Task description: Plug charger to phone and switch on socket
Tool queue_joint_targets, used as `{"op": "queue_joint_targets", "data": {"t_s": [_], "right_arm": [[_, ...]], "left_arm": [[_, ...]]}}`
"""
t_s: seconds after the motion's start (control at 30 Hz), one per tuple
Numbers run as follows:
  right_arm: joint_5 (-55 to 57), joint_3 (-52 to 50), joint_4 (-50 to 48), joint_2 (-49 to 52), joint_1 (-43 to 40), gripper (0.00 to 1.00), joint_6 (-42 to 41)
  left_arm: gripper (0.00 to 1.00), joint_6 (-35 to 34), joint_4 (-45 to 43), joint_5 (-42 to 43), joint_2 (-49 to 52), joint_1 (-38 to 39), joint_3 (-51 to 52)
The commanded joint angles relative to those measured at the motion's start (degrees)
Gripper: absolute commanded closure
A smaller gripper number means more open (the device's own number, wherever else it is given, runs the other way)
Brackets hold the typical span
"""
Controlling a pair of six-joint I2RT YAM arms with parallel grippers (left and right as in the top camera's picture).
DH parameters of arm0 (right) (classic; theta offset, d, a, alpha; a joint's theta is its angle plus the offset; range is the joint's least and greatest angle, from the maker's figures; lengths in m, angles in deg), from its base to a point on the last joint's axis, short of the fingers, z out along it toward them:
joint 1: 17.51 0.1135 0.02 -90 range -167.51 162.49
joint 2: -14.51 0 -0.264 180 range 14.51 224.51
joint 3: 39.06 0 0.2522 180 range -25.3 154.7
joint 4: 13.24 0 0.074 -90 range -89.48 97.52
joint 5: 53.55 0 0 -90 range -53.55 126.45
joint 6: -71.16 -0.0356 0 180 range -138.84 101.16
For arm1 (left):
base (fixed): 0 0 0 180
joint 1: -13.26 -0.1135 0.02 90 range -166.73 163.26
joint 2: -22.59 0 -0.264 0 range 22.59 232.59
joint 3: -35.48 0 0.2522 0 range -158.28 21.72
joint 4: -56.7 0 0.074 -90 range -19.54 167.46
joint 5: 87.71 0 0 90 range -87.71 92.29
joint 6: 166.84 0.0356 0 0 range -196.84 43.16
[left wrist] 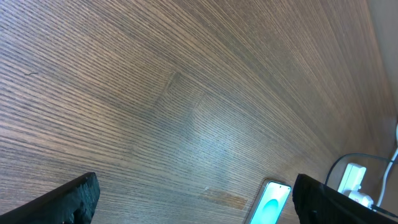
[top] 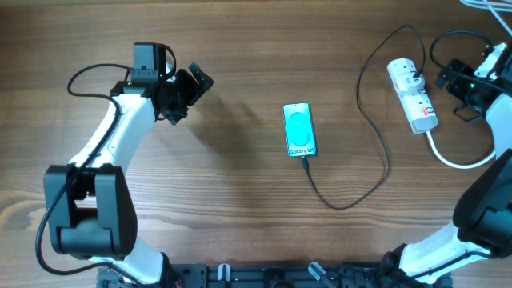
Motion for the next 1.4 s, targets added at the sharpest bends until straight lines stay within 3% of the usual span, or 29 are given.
{"op": "queue_joint_targets", "data": {"t_s": [0.0, 0.4, 0.57, 0.87, 0.97, 1.2, 1.37], "right_arm": [[-0.90, 0.48, -0.17, 1.03, 0.07, 0.00, 0.74], [-0.90, 0.48, -0.17, 1.03, 0.07, 0.00, 0.74], [-0.90, 0.48, -0.17, 1.03, 0.07, 0.00, 0.74], [-0.90, 0.48, -0.17, 1.03, 0.07, 0.00, 0.72], [-0.90, 0.48, -0.17, 1.03, 0.09, 0.00, 0.72], [-0.90, 0.48, -0.17, 1.03, 0.07, 0.00, 0.74], [-0.90, 0.48, -0.17, 1.03, 0.07, 0.00, 0.74]], "left_arm": [[0.00, 1.07, 0.00, -0.79, -0.72, -0.17, 0.11], [0.00, 1.11, 0.00, -0.83, 1.53, -0.17, 0.11], [0.00, 1.18, 0.13, -5.62, 1.53, 0.07, 0.09], [0.00, 29.40, -9.60, -8.66, 1.40, 6.25, 0.09], [0.00, 35.54, -9.75, -8.76, 0.31, 7.67, 0.09], [0.00, 38.62, -9.35, -14.78, -9.66, 7.45, 2.49], [0.00, 38.56, -20.46, -15.10, -20.98, 4.48, 20.74]]}}
